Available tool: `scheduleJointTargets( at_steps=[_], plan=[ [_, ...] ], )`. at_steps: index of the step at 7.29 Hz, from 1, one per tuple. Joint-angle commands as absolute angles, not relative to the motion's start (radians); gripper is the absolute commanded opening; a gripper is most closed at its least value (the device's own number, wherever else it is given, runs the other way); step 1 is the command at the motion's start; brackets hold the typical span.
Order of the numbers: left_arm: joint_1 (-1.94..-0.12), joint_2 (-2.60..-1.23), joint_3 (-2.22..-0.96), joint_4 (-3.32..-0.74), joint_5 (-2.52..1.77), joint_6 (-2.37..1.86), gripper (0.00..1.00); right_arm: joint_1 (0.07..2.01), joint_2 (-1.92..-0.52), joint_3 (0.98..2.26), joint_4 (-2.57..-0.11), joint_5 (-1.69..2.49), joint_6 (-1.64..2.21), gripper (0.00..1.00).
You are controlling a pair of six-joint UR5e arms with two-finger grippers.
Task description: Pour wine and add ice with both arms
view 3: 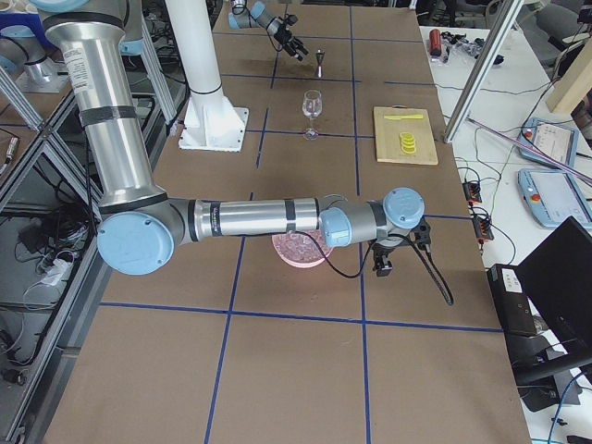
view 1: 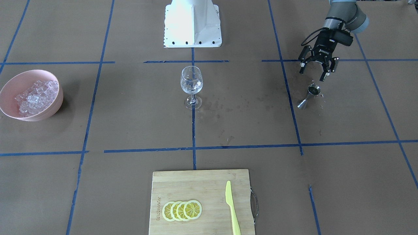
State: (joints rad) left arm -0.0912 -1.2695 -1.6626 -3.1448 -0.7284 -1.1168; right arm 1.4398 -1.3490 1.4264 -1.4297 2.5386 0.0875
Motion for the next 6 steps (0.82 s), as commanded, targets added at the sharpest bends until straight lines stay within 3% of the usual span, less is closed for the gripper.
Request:
scheduleJointTargets(
  at_steps=[1,6],
  plan=[
    [-0.080,-1.313,-1.631,-3.145,-0.625,-1.108,0.99,1.440,-1.353,1.427,-1.430,2.539,0.087,1.00],
    [-0.078,-1.377,-1.573,-3.145,-0.534,-0.982,0.98,1.440,-1.358,1.425,-1.430,2.539,0.087,1.00]
  ],
)
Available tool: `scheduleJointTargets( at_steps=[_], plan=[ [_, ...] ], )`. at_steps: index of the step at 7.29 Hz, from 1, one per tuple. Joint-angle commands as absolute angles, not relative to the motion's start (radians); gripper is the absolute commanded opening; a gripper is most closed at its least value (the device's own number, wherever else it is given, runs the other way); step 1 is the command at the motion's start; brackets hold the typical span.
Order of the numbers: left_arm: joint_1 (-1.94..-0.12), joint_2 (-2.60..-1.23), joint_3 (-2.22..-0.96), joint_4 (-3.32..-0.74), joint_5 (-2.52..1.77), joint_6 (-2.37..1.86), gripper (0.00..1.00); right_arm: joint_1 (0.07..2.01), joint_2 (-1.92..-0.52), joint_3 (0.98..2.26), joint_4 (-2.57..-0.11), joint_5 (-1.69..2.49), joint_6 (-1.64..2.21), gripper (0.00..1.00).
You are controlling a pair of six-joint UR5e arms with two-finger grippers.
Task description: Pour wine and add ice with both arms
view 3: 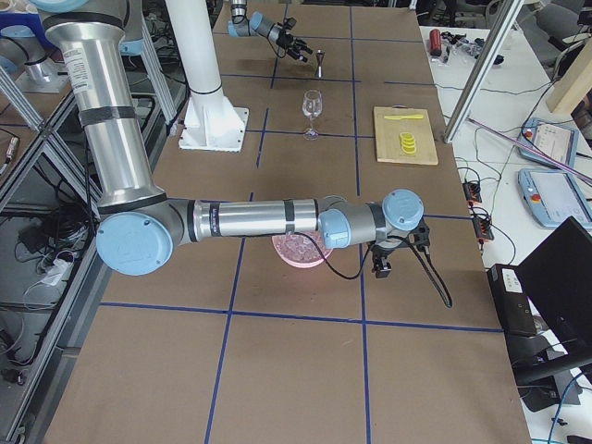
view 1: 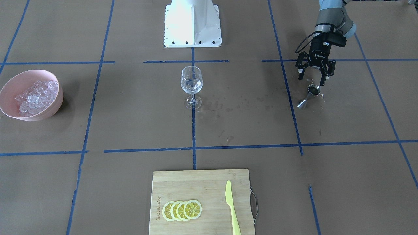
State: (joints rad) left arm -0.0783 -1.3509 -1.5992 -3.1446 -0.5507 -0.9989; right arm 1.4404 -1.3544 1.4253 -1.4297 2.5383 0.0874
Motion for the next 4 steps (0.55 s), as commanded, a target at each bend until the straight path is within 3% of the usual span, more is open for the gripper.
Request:
scheduleJointTargets(
  at_steps=[1,4],
  plan=[
    [-0.078,-1.402,-1.557,-3.145,-0.525,-0.973,0.98,1.440,-1.358,1.427,-1.430,2.539,0.087,1.00],
    [-0.077,-1.437,-1.508,-3.146,-0.526,-0.960,0.98,1.442,-1.358,1.427,-1.430,2.539,0.087,1.00]
  ],
)
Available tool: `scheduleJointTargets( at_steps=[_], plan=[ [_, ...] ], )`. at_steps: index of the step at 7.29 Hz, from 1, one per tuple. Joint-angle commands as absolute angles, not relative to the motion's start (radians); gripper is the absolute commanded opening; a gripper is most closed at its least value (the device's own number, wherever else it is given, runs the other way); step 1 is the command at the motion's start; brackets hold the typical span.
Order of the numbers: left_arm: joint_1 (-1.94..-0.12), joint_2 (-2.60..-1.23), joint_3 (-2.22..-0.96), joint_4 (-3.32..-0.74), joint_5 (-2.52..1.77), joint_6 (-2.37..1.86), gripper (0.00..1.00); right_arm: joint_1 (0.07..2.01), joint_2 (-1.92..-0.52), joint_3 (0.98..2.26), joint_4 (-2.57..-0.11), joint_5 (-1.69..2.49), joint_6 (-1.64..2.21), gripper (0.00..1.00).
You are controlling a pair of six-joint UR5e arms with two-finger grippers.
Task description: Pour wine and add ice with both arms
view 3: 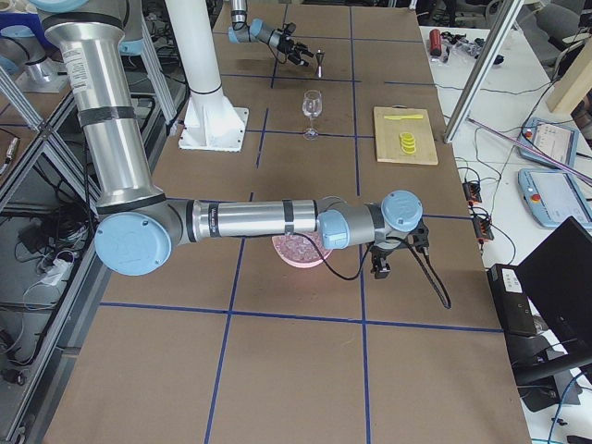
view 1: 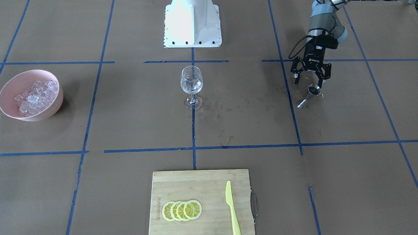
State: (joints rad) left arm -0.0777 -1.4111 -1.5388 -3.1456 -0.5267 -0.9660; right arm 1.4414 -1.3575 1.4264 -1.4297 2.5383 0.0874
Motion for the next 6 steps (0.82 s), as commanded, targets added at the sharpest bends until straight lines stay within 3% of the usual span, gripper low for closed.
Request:
scheduleJointTargets(
  at_steps=[1,6],
  plan=[
    [-0.078,-1.471,-1.490,-3.146,-0.528,-0.960,0.98,1.442,-1.361,1.436,-1.430,2.537,0.087,1.00],
    [-0.155,-1.486,-1.447,-3.145,-0.534,-0.963,0.97,1.442,-1.362,1.454,-1.430,2.534,0.087,1.00]
  ],
)
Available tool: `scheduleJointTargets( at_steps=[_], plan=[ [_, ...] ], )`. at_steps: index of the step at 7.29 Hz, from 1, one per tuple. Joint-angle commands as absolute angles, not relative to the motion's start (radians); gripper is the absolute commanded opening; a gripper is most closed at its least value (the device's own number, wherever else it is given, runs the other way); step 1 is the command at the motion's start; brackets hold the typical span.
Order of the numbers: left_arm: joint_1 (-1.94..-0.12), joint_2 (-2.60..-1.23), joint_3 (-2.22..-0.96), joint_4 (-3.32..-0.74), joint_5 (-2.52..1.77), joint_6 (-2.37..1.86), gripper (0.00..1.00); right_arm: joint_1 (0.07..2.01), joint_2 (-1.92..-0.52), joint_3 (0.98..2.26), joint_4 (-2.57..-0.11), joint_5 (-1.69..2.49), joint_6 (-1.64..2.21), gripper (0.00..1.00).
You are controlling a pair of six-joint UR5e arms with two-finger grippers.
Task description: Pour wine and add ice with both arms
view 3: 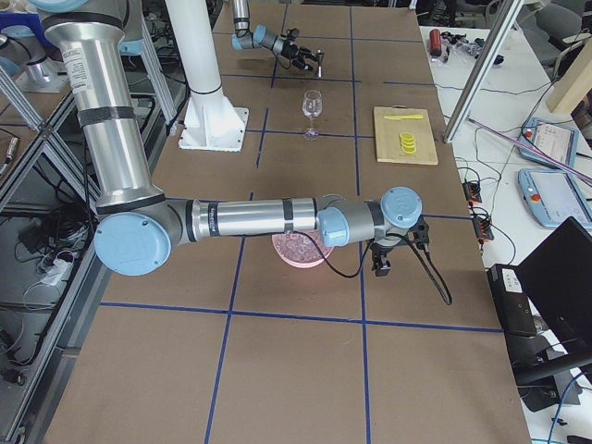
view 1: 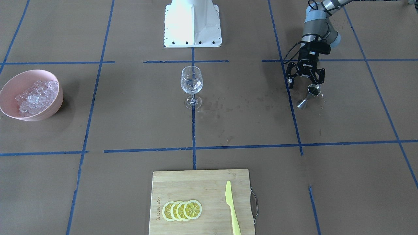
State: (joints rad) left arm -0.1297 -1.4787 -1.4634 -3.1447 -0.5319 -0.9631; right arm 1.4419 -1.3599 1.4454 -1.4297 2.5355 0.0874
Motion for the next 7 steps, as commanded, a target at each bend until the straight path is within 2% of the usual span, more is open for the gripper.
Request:
scheduleJointTargets(
  at_steps=[1,3,4,7],
  plan=[
    [-0.161,-1.493,-1.439,-3.143,-0.537,-0.963,0.96,1.442,-1.364,1.456,-1.428,2.534,0.087,1.00],
    [-0.164,-1.517,-1.436,-3.143,-0.538,-0.963,0.91,1.442,-1.364,1.456,-1.428,2.533,0.087,1.00],
    [-0.167,-1.519,-1.436,-3.143,-0.540,-0.962,0.82,1.440,-1.362,1.456,-1.428,2.533,0.087,1.00],
    [-0.210,-1.520,-1.434,-3.132,-0.590,-0.962,0.77,1.440,-1.358,1.456,-1.428,2.531,0.087,1.00]
  ],
)
